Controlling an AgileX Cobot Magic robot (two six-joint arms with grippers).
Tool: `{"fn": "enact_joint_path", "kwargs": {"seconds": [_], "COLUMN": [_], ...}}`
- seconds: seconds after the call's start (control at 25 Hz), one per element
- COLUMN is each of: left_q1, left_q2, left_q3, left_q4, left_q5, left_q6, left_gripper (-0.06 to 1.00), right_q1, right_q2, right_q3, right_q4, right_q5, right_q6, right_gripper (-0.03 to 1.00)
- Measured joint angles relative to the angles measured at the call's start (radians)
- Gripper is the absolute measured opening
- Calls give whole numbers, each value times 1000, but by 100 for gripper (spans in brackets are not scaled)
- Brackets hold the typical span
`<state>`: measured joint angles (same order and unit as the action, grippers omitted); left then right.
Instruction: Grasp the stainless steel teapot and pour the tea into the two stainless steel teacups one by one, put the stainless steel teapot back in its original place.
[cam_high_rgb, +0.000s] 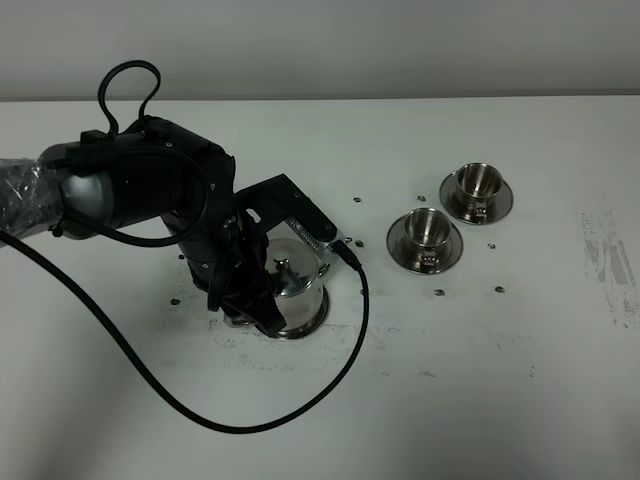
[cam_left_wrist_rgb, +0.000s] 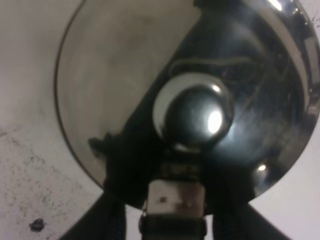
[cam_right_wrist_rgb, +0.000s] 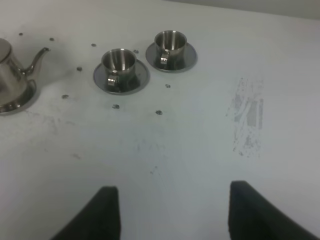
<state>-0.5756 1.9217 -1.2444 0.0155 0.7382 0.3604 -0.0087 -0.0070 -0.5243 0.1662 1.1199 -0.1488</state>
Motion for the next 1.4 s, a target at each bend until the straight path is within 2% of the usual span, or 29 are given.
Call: {"fn": "enact_joint_path", "kwargs": {"seconds": [0.16,0.68,1.0,1.16,1.28,1.4], "left_q1": [0,0,0,0,0,0], "left_q2": [11,-20,-135,-108,-45,50], "left_q3": [-1,1,-8,-115,-262,-431], "left_q4": [-9,-8,-7,-1,18,22], "left_q5": [-16,-41,23,90,147,214], "left_q6": [0,-2,29,80,120,205], "left_gripper": [18,18,18,18,18,18], "right_q1": [0,0,0,0,0,0], "right_q2": [0,0,0,0,0,0], "right_q3": [0,0,0,0,0,0], "right_q4": [0,0,0,0,0,0], "right_q5": [0,0,0,0,0,0], "right_q6": [0,0,0,0,0,0], "right_gripper": [47,47,47,47,47,47]}}
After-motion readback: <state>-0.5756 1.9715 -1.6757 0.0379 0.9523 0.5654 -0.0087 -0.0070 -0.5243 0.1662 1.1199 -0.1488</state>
